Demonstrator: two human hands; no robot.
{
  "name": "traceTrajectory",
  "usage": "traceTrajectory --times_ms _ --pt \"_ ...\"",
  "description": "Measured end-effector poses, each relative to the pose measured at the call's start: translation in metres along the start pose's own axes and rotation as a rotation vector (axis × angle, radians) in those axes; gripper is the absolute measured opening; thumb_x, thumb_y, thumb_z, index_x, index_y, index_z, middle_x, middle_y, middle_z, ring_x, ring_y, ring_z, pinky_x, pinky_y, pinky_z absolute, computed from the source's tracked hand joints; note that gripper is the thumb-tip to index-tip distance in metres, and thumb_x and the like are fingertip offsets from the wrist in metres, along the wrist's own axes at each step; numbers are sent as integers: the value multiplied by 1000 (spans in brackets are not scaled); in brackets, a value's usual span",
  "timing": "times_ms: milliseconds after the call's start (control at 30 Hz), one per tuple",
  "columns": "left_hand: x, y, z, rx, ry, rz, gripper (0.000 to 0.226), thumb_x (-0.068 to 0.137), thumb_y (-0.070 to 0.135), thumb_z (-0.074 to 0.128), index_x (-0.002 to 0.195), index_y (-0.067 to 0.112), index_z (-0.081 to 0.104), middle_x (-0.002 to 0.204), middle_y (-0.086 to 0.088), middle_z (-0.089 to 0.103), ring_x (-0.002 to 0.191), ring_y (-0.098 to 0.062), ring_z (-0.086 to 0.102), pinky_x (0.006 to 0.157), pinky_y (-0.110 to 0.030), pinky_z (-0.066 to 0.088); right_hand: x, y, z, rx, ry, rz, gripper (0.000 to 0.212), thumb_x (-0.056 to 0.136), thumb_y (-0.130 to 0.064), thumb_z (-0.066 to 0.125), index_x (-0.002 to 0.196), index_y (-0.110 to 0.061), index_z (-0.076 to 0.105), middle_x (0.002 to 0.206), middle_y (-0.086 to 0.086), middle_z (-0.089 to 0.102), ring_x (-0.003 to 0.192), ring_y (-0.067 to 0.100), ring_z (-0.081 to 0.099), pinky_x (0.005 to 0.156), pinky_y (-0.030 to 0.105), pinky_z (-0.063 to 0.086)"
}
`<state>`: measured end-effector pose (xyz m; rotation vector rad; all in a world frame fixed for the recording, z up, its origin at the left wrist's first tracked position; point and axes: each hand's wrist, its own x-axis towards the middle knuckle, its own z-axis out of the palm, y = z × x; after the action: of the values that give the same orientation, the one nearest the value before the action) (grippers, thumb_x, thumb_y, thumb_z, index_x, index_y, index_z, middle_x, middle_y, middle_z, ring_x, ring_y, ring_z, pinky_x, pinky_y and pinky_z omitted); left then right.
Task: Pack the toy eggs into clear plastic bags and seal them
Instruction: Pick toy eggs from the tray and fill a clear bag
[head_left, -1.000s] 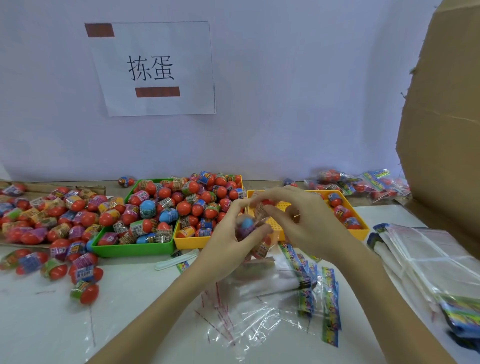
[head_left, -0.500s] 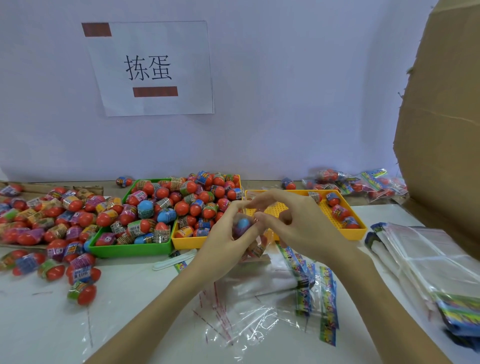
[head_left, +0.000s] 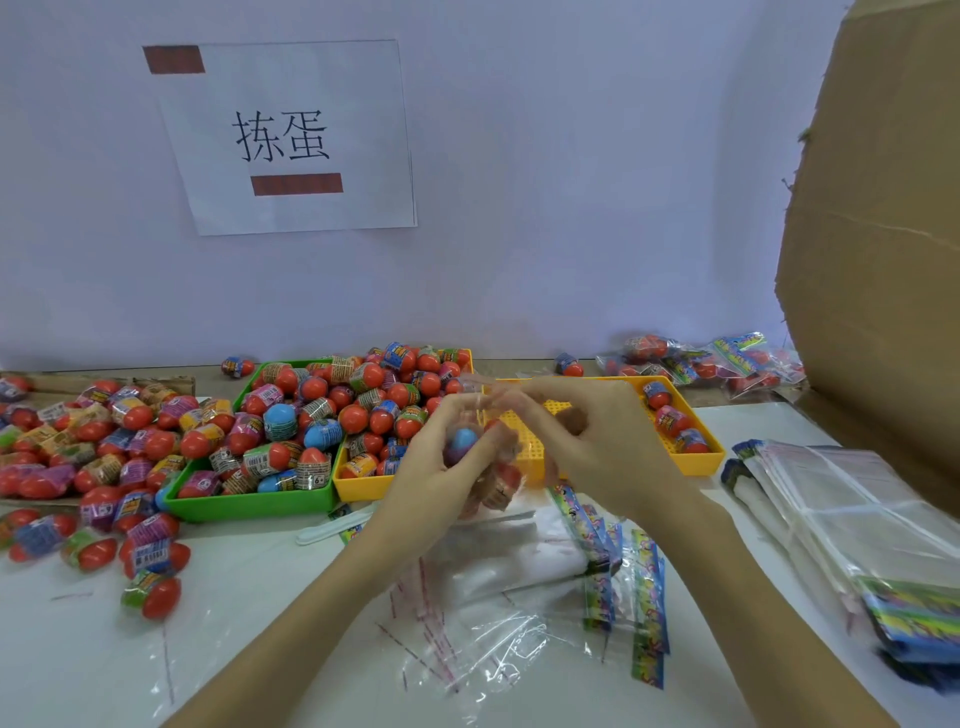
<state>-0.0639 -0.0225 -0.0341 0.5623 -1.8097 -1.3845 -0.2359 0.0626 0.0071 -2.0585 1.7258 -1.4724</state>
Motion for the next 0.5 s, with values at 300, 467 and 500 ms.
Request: traceTrajectory --times_ms 300,467,500 --pt "1 10 -4 -248 -39 -126 28 101 35 70 129 33 66 117 -8 79 113 -27 76 99 -44 62 4 -1 -1 247 8 478 27 91 -49 76 107 -27 75 97 -11 76 57 11 69 55 15 49" --pt "2 9 -8 -219 -30 -186 37 93 47 75 126 35 64 111 -6 80 105 -26 78 88 -41 64 1 -5 2 446 -51 570 18 91 -40 79 98 -24 83 88 -4 79 67 7 68 57 16 48" --pt "3 10 -7 -250 -23 -214 37 91 47 75 124 31 65 108 -3 81 99 -22 79 80 -38 64 1 -4 2 447 -22 570 16 91 -39 79 95 -24 83 87 -5 79 67 6 66 59 20 49"
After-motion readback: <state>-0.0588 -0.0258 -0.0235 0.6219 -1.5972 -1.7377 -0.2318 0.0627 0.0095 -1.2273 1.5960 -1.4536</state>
